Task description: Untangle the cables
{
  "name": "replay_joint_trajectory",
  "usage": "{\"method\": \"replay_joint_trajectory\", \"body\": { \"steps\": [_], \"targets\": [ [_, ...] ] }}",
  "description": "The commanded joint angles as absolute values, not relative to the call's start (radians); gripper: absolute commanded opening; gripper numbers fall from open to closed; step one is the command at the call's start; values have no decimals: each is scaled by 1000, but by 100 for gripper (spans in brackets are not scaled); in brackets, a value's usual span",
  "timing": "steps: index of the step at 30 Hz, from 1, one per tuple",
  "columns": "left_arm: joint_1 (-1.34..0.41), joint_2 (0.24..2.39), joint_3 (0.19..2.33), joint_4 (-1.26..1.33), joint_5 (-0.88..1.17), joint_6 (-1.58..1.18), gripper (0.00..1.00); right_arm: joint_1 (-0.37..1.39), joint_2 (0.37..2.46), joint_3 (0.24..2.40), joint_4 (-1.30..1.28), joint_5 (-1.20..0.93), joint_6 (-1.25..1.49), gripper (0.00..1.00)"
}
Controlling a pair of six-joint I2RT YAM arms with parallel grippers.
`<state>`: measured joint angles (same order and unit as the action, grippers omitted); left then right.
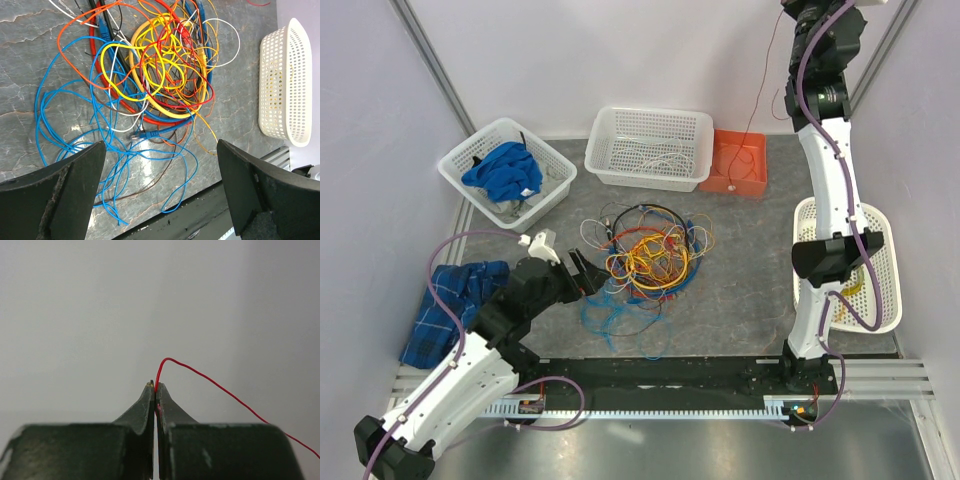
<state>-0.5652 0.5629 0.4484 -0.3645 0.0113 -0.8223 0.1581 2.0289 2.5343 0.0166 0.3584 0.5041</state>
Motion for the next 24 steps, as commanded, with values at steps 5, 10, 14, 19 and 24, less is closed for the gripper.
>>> {"method": "replay_joint_trajectory", "body": {
  "steps": [5,10,14,19,24],
  "targets": [
    [-568,569,426,-308,28,-827,100,146,2020,2603,216,376,565,0],
    [-568,572,411,-288,32,-834,100,137,2032,2553,245,396,572,0],
    [-568,568,403,-284,34,-836,100,135,2049,2481,252,391,551,0],
    [-568,552,390,-282,26,-836,100,135,2052,2305,264,384,534,0],
    [-568,552,387,-279,25,-834,100,144,2033,2103,288,341,551,0]
  ]
}}
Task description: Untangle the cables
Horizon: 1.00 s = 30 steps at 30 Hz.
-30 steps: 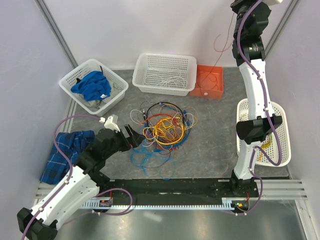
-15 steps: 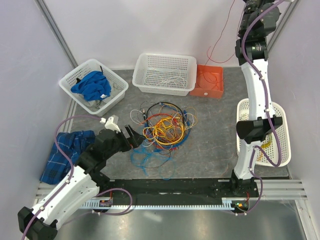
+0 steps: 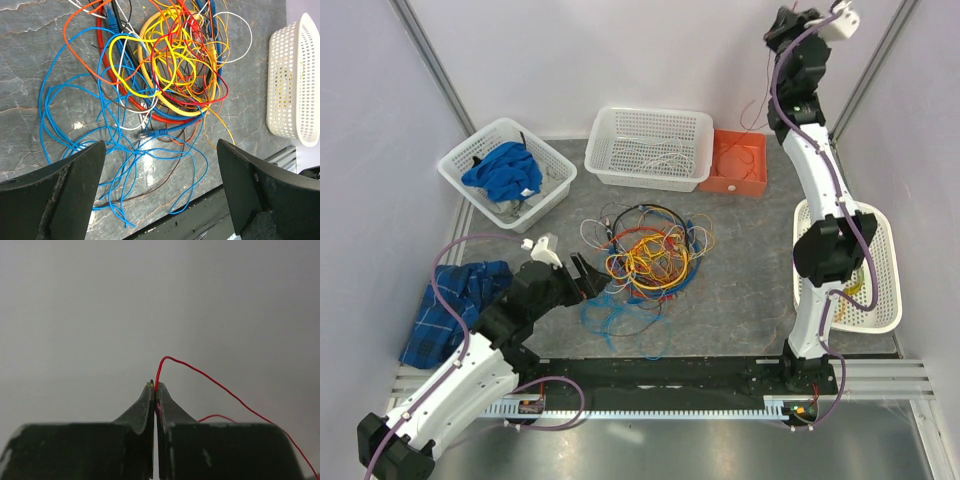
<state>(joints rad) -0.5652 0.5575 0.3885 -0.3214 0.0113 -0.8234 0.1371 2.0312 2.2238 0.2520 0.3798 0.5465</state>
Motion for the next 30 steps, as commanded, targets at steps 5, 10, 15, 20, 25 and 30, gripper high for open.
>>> {"method": "replay_joint_trajectory", "body": {
  "steps": [5,10,15,20,25,30],
  "targets": [
    [-568,548,380,-276,35,-842,100,158,2019,1873,293,336,551,0],
    [-568,542,370,-268,37,-845,100,160,2031,1727,302,310,563,0],
    [-568,546,368,-268,37,-844,100,189,1999,1603,356,290,568,0],
    [-568,549,368,-259,41,-845,100,235,1964,1575,319,275,580,0],
    [-568,542,364,-259,54,-848,100,261,1866,1465,336,239,629,0],
    [-568,534,362,-256,58,-848,100,314,1752,1443,287,241,615,0]
  ]
}}
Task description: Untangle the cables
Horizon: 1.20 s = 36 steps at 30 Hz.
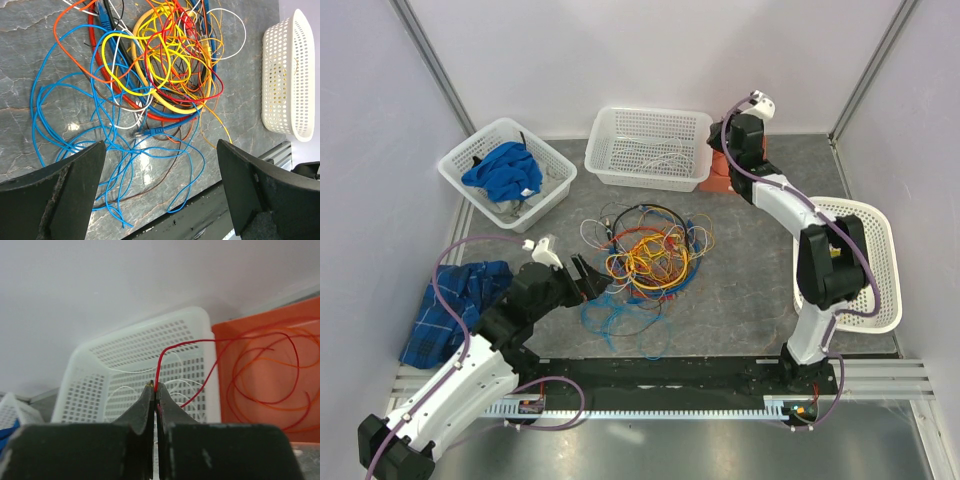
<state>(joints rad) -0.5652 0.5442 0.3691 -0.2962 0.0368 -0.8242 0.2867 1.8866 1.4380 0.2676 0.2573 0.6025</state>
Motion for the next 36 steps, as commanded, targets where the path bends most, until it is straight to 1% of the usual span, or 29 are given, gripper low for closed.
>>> {"method": "replay_joint_trajectory", "body": {
  "steps": [1,5,8,14,23,26,27,28,29,30,33,35,36],
  "targets": [
    [-569,535,361,-253,61,-850,100,314,1744,1443,253,239,629,0],
    [-569,535,357,-242,72,-856,100,313,1700,1402,245,238,670,0],
    [-569,529,356,-242,81,-856,100,304,1715,1390,232,276,666,0],
    [-569,519,354,-245,83,-857,100,230,1899,1489,132,265,699,0],
    [-569,535,357,-250,66,-862,100,189,2190,1698,-35,301,698,0],
    [-569,541,354,-250,58,-868,100,178,2247,1761,-72,282,687,0],
    [-569,541,354,-250,55,-870,100,178,2249,1773,-68,276,675,7],
    [-569,543,354,-250,54,-871,100,176,2249,1773,-52,269,666,25],
    [-571,545,354,-249,48,-873,100,179,2226,1747,-38,271,661,33],
    [-571,545,356,-250,45,-871,100,181,2205,1724,0,276,658,44],
    [-571,545,365,-245,25,-865,100,189,2109,1634,92,294,654,58],
    [-571,549,380,-244,12,-858,100,196,2051,1626,89,302,640,61],
    [-571,549,385,-245,9,-850,100,201,2030,1626,78,326,624,64]
  ]
}}
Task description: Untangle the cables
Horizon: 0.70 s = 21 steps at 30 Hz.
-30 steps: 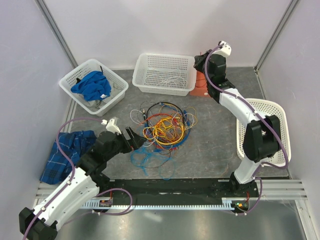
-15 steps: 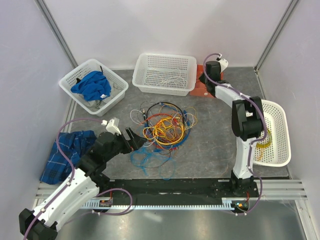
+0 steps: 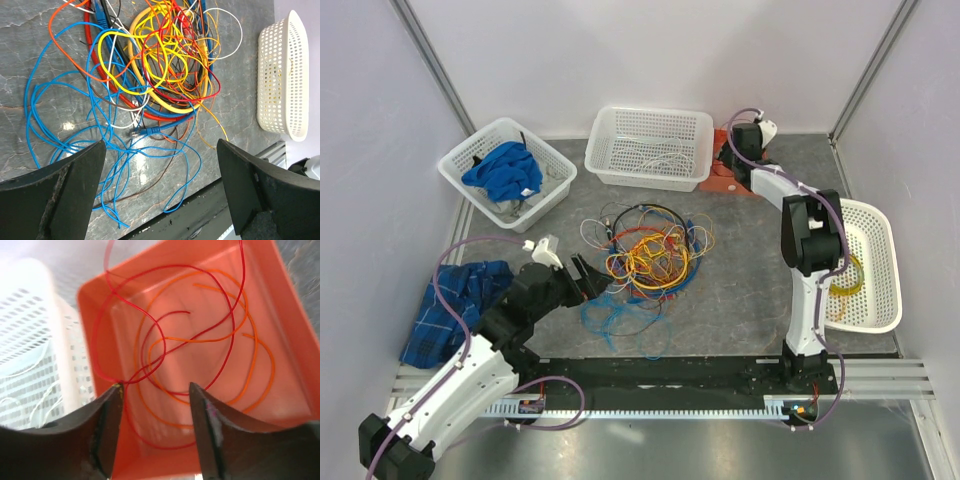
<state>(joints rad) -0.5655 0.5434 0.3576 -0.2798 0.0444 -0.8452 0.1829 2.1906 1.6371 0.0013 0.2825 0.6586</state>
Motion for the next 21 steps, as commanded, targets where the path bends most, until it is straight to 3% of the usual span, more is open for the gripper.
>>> {"method": "replay_joint_trajectory", "body": {
  "steps": [1,6,10,16,21],
  "targets": [
    [-571,552,399,-245,5,-847,100,206,2010,1626,69,334,621,66],
    [-571,580,425,-247,5,-844,100,244,1895,1637,0,371,594,73],
    [-571,600,439,-249,-29,-848,100,342,1746,1566,-32,438,501,73],
    [-571,646,448,-233,-23,-864,100,567,1533,1192,152,307,451,72],
    [-572,655,460,-236,-23,-867,100,716,1502,939,258,201,442,73]
  ]
}}
